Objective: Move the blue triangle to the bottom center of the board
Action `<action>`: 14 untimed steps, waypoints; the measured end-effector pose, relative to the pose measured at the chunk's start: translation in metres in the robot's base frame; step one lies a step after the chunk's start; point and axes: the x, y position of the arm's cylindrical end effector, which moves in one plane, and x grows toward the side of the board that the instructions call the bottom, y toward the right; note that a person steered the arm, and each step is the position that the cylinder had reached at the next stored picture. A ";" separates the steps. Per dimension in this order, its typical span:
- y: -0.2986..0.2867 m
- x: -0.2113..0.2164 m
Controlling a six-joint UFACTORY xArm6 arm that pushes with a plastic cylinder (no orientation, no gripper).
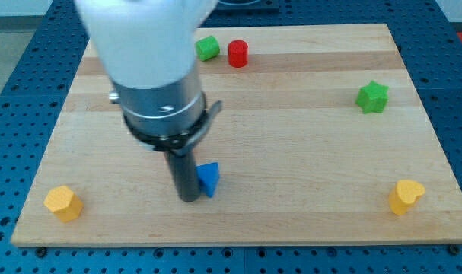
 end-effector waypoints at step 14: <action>0.039 0.001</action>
